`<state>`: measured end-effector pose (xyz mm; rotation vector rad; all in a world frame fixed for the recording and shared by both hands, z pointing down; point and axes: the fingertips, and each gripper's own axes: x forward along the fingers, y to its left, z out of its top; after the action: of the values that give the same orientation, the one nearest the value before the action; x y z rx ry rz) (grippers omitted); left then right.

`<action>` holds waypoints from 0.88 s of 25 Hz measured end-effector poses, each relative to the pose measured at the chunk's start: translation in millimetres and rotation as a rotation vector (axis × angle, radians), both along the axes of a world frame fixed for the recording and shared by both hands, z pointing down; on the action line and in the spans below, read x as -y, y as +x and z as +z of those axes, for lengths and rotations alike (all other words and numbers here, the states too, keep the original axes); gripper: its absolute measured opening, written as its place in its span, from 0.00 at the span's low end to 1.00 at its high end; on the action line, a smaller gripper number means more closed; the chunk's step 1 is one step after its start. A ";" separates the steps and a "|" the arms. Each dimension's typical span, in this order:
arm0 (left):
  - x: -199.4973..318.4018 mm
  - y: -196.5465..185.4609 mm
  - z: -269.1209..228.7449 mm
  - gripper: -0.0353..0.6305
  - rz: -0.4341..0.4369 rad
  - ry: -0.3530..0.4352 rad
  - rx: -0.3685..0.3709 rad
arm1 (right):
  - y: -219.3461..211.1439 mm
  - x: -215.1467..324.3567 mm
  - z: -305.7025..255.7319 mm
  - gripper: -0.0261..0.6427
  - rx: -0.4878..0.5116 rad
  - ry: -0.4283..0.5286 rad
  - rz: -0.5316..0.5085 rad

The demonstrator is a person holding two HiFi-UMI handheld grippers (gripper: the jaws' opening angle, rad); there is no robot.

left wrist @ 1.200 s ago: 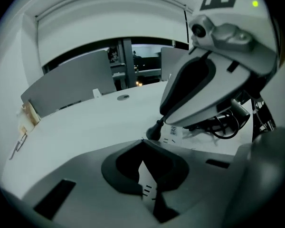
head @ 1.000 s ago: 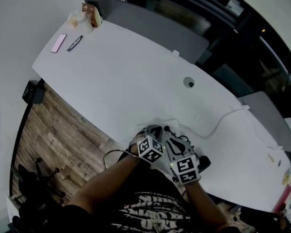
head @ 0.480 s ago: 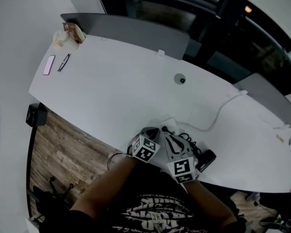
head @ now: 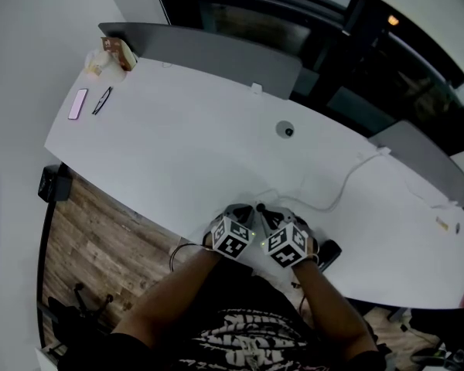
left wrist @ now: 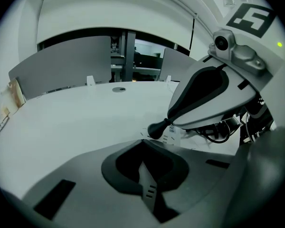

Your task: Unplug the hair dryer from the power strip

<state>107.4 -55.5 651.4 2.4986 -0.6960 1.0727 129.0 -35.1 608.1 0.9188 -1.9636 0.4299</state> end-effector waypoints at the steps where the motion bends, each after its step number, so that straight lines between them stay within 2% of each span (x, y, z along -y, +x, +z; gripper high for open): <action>1: -1.3 0.0 0.0 0.09 0.002 0.001 0.001 | -0.3 -2.2 0.3 0.11 0.022 -0.012 0.010; 3: -3.9 0.5 0.3 0.09 0.004 0.002 0.005 | 1.7 -3.9 -3.3 0.11 0.064 -0.015 0.035; 11: -1.5 -3.3 3.5 0.09 -0.006 0.001 0.003 | 22.7 -2.1 -67.1 0.11 0.165 0.118 0.136; 16: 4.0 -3.9 5.4 0.09 0.014 0.020 0.023 | 65.2 -7.2 -67.2 0.11 0.113 0.173 0.216; 22: 14.9 -2.8 5.4 0.09 0.034 0.026 0.030 | 120.6 -1.3 -26.0 0.11 0.022 0.172 0.298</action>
<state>104.6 -70.4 656.8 2.5300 -0.6827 1.1223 249.6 -33.9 582.0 1.3310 -1.9104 0.4455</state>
